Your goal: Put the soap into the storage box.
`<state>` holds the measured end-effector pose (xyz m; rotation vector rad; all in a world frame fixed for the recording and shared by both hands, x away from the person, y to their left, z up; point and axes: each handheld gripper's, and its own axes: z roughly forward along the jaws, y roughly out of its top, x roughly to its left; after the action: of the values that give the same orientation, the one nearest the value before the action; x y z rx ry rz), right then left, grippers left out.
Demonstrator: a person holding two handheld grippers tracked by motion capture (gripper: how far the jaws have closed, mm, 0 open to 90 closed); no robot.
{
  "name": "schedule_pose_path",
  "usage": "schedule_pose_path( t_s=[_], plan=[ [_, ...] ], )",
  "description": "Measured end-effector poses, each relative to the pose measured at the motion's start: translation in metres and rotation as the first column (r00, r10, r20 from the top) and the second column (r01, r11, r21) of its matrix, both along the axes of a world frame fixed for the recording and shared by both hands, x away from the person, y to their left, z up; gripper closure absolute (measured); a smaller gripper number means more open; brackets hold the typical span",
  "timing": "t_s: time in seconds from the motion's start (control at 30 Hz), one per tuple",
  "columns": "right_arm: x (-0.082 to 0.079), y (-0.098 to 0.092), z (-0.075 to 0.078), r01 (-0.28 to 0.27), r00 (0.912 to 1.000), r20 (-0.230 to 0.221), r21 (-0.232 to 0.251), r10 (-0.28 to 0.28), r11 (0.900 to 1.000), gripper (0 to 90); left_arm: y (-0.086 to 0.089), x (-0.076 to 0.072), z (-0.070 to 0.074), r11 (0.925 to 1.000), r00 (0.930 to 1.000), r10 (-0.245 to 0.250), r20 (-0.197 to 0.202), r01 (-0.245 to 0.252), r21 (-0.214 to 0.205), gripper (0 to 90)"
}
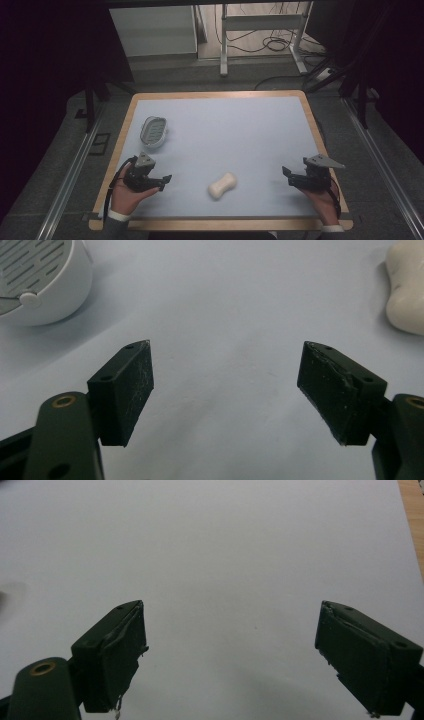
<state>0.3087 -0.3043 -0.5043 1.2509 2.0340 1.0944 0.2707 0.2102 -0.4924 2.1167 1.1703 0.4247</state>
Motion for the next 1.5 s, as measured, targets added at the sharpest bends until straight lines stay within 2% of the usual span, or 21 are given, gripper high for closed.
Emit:
schedule_pose_path(
  t_s=[0.1,0.23,0.3,0.4,0.43,0.47,0.57,0.7,0.8,0.9,1.07,1.1,1.23,1.4,1.5],
  plan=[
    [-0.002,-0.001,0.000,-0.004,0.9999,0.009,-0.010,0.004,0.9999,13.0,0.003,-0.001,0.000,0.9998,0.9999,0.008,0.007,-0.008,-0.018,22.2],
    [-0.001,0.000,-0.002,-0.016,0.9998,0.010,-0.026,0.016,0.9995,13.0,0.005,-0.001,-0.002,0.9999,0.9999,-0.008,0.013,0.008,-0.008,23.0],
    [0.000,0.000,-0.004,-0.013,0.9999,0.006,-0.040,0.013,0.9991,13.0,0.007,0.000,-0.002,0.9997,0.9997,-0.012,0.020,0.012,-0.020,22.9],
    [0.000,-0.002,-0.007,-0.004,1.0000,-0.006,-0.048,0.003,0.9988,13.0,0.011,0.003,0.000,0.9994,0.9994,0.031,0.016,-0.030,-0.019,22.7],
    [0.000,-0.002,-0.007,-0.004,1.0000,-0.006,-0.048,0.003,0.9988,13.0,0.011,0.003,0.000,0.9994,0.9994,0.031,0.016,-0.030,-0.019,22.7],
    [0.000,-0.003,-0.007,0.002,1.0000,-0.003,-0.045,-0.002,0.9990,13.0,0.011,0.004,0.002,0.9986,0.9992,0.038,0.010,-0.038,-0.036,22.8],
    [-0.003,-0.002,-0.004,-0.002,1.0000,0.002,-0.042,0.002,0.9991,13.0,0.008,0.003,0.007,0.9990,0.9994,0.033,0.007,-0.033,-0.030,22.9],
    [-0.004,0.001,-0.004,-0.005,1.0000,0.001,-0.049,0.005,0.9988,12.9,0.004,0.001,0.015,0.9986,0.9987,0.042,0.028,-0.041,-0.033,23.4],
    [-0.005,0.000,-0.005,-0.001,1.0000,-0.003,-0.052,0.001,0.9986,12.9,-0.001,-0.002,0.025,0.9989,0.9985,0.027,0.047,-0.026,-0.039,23.5],
    [-0.006,-0.001,-0.005,0.002,1.0000,-0.002,-0.046,-0.002,0.9989,12.9,-0.003,-0.003,0.028,0.9991,0.9986,0.018,0.050,-0.016,-0.039,23.6],
    [-0.008,-0.005,-0.003,0.009,1.0000,0.005,-0.035,-0.009,0.9994,12.9,-0.011,-0.003,0.035,0.9993,0.9993,0.003,0.036,-0.002,-0.037,26.0],
    [-0.008,-0.006,-0.004,0.010,0.9999,0.003,-0.035,-0.010,0.9993,12.9,-0.016,-0.004,0.037,0.9991,0.9994,-0.015,0.032,0.017,-0.038,26.3],
    [-0.007,-0.007,-0.005,0.020,0.9998,0.003,-0.040,-0.019,0.9990,12.9,-0.023,0.000,0.036,0.9990,0.9991,-0.035,0.024,0.035,-0.027,26.3],
    [-0.006,-0.008,-0.005,0.021,0.9998,0.004,-0.039,-0.020,0.9990,12.9,-0.031,0.002,0.036,0.9985,0.9990,-0.039,0.019,0.040,-0.038,26.0],
    [-0.006,-0.009,-0.006,0.016,0.9998,0.010,-0.043,-0.015,0.9989,12.9,-0.039,0.003,0.036,0.9975,0.9980,-0.062,0.010,0.062,-0.033,26.2]
  ],
)
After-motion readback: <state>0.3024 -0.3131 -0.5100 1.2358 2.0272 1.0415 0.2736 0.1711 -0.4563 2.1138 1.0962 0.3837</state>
